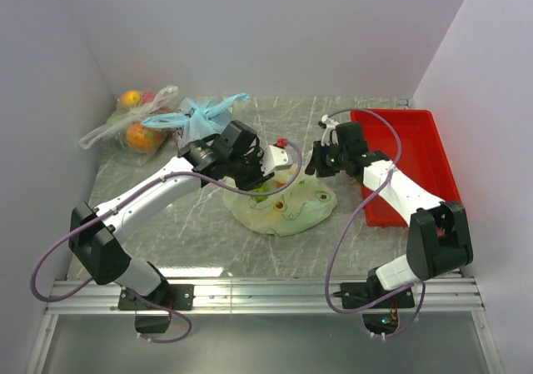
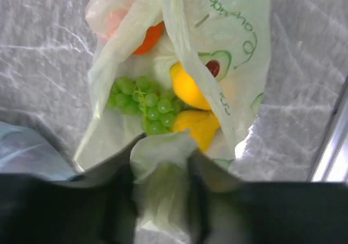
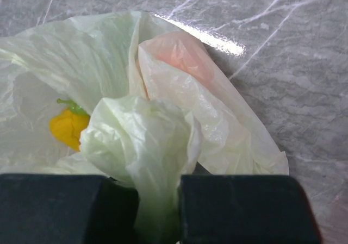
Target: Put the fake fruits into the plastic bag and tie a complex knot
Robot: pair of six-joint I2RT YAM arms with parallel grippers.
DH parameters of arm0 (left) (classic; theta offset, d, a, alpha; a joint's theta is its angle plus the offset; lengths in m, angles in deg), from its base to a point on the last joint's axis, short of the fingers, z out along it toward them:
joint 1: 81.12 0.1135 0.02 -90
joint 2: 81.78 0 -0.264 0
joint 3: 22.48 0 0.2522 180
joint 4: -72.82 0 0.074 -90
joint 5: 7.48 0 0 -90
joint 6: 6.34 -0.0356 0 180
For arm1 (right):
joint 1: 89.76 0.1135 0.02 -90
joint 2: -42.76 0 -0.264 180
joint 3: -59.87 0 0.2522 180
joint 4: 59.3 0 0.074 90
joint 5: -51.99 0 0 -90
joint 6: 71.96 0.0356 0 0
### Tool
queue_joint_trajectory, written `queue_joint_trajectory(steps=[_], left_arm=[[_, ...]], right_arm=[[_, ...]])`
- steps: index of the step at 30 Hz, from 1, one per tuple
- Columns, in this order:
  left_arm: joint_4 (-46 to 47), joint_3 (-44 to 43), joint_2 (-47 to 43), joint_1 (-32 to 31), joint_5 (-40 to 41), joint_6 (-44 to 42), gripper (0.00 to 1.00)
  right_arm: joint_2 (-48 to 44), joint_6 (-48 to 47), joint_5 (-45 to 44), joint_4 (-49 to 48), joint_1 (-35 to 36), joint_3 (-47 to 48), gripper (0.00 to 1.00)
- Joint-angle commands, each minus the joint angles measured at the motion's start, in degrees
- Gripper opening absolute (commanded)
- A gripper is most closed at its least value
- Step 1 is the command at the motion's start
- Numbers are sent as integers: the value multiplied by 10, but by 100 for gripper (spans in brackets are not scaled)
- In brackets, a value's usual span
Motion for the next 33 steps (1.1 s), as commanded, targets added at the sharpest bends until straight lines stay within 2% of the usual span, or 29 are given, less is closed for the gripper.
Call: queue_joint_trajectory(steps=[1, 2, 3, 4, 7, 11, 12, 14, 17, 18, 23, 25, 26, 27, 29, 30, 33], left_arm=[[32, -5, -40, 9, -33, 14, 26], [37, -5, -46, 16, -49, 28, 18], [51, 5, -60, 17, -85, 36, 1], [57, 11, -67, 23, -102, 42, 1], [121, 59, -99, 26, -145, 79, 0], [205, 124, -116, 46, -162, 155, 0], [222, 131, -115, 52, -163, 169, 0], [264, 145, -114, 66, -171, 205, 0], [294, 148, -107, 69, -181, 218, 0], [294, 147, -101, 69, -180, 217, 0], [287, 136, -98, 74, -193, 198, 0], [282, 140, -98, 74, -201, 185, 0], [281, 142, -98, 74, -202, 186, 0], [281, 145, -96, 75, -202, 186, 0], [281, 149, -92, 74, -206, 186, 0], [283, 151, -87, 75, -207, 190, 0], [294, 162, -81, 75, -207, 202, 0]], right_arm=[[-34, -26, 0, -18, 5, -1, 21], [-40, -28, 0, -19, 5, -1, 28], [-53, -31, -3, -21, 4, -2, 34], [-62, -31, -3, -28, 3, -3, 47], [-106, -36, 4, -44, 0, 1, 70], [-177, -36, 57, -84, -8, -1, 76], [-200, -39, 64, -93, -8, -3, 87], [-216, -50, 75, -112, -8, -6, 88], [-220, -77, 47, -116, -8, -6, 92], [-208, -84, 7, -110, -9, -3, 93], [-163, -76, -4, -56, -53, 23, 93], [-135, -68, -18, -41, -68, 31, 88], [-125, -54, -14, -39, -75, 38, 79], [-105, -45, -5, -39, -81, 39, 60], [-84, -12, 17, -36, -92, 39, 50], [-64, -3, 33, -38, -94, 36, 40], [-34, 42, 85, -69, -95, 0, 28]])
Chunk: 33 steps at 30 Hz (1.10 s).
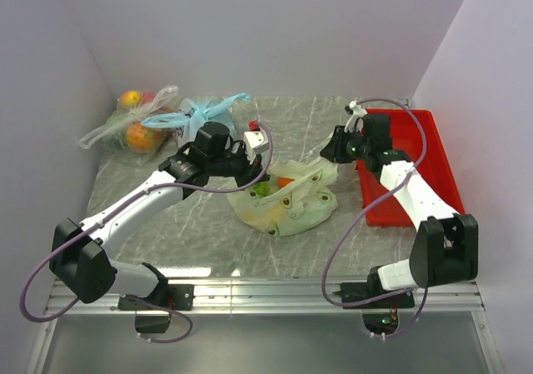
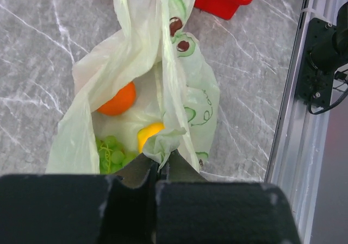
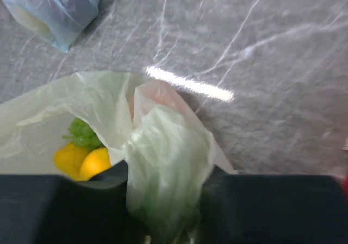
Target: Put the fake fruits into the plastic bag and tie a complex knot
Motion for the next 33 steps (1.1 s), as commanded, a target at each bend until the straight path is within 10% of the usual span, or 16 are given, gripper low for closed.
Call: queue_joint_trajectory(steps=[1, 10, 17, 33], left_arm=[[30, 14, 10, 5, -18, 16, 0], [39, 19, 32, 10, -14, 34, 0], [39, 5, 33, 11, -12, 30, 0], [45, 9, 34, 13, -21, 28, 0]], right_arm=[[26, 62, 70, -44, -4, -30, 26], [110, 136, 156, -27, -18, -42, 33], [56, 129, 175, -10, -32, -17, 87], [-19, 178, 306, 40, -107, 4, 96]])
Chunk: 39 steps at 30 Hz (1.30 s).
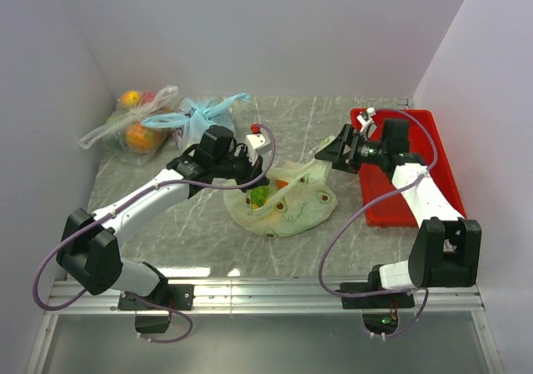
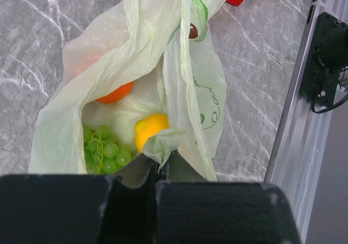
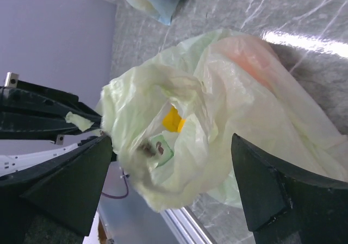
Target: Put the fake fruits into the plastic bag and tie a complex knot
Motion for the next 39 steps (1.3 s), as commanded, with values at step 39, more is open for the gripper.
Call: queue_joint_trajectory(steps=[39], left_arm=[[216, 6, -1, 98, -228, 239, 1]], right_arm=[[32, -195, -194, -664, 388, -141, 100]])
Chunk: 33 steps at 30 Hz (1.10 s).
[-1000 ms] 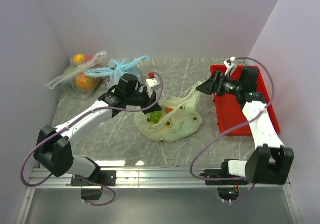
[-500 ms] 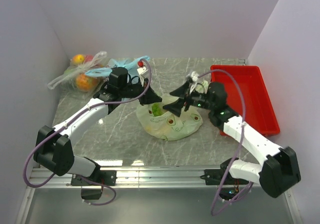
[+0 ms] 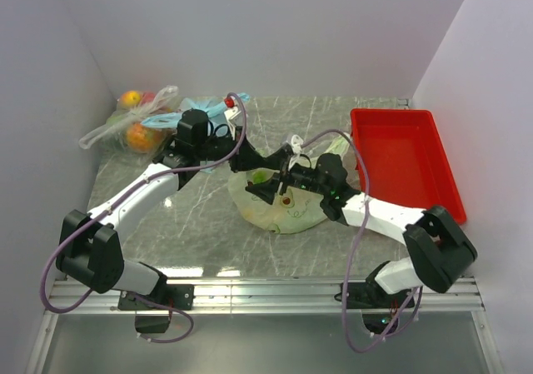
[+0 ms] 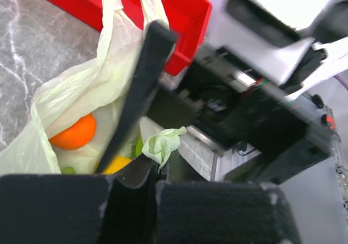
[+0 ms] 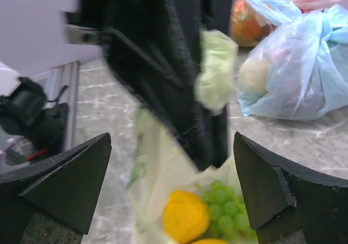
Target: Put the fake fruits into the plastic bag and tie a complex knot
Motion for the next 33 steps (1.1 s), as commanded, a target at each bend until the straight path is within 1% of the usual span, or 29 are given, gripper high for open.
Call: queue_joint_trajectory(steps=[1, 3, 6, 7, 9, 10, 11, 12, 13, 14, 15, 16, 17, 18, 20, 21, 22, 23, 24, 25, 27, 28, 29, 31, 32, 33], left_arm=[[44, 2, -3, 7, -36, 23, 1], [46, -4, -7, 10, -42, 25, 0], [35, -13, -14, 13, -51, 20, 1], [34, -14, -16, 14, -53, 20, 1], [23, -19, -18, 16, -55, 12, 1], [22, -19, -20, 17, -54, 10, 0], [24, -18, -20, 20, -55, 14, 0], [29, -17, -21, 20, -53, 16, 1], [31, -17, -22, 22, -50, 16, 0], [33, -16, -22, 24, -45, 18, 1], [31, -16, -22, 25, -42, 17, 1], [26, -16, -20, 26, -39, 15, 1], [21, -15, -20, 29, -37, 5, 0], [18, -14, -20, 30, -32, 2, 1], [11, -10, -18, 31, -26, -9, 0], [13, -6, -16, 32, -12, -9, 2], [17, -6, -17, 34, -6, -6, 17], [18, -6, -18, 36, 1, -5, 29], [15, -6, -22, 38, 25, -5, 40], [12, -7, -27, 44, 36, -7, 55], [-1, -6, -40, 68, 57, -19, 65], [-5, -2, -57, 81, 67, -21, 72], [-14, 9, -66, 107, 62, -31, 74], [-36, 22, -90, 130, 40, -55, 76], [-64, 33, -97, 139, 39, -95, 76], [-107, 42, -109, 141, 36, -115, 77]], right_arm=[[53, -29, -30, -54, 5, 37, 100], [76, -39, -46, -43, 6, 54, 99], [118, -42, -54, -33, 3, 67, 94], [135, -36, -53, -30, 2, 71, 89], [150, -6, -52, -24, -3, 77, 83], [160, 6, -52, -21, -3, 77, 76], [164, 18, -53, -21, -3, 76, 72], [171, 43, -50, -21, -3, 75, 65], [174, 58, -54, -23, -3, 72, 43], [176, 94, -61, -25, -3, 66, 34], [181, 112, -68, -25, -2, 65, 26], [183, 132, -72, -21, 0, 67, 10], [184, 153, -75, -17, 1, 72, 4], [186, 195, -80, -11, 3, 75, 0], [192, 239, -117, -7, 12, 83, 0], [198, 288, -126, 0, 14, 86, 0], [201, 314, -141, 6, 21, 90, 0], [203, 358, -141, 6, 24, 91, 0], [205, 371, -138, 2, 30, 89, 0], [202, 377, -138, 3, 33, 87, 0], [196, 382, -142, 0, 39, 80, 0], [193, 383, -145, 0, 39, 76, 0], [192, 378, -146, -2, 39, 71, 0], [183, 370, -147, 1, 39, 67, 0], [180, 368, -145, 1, 39, 63, 0], [176, 368, -139, -6, 39, 59, 0]])
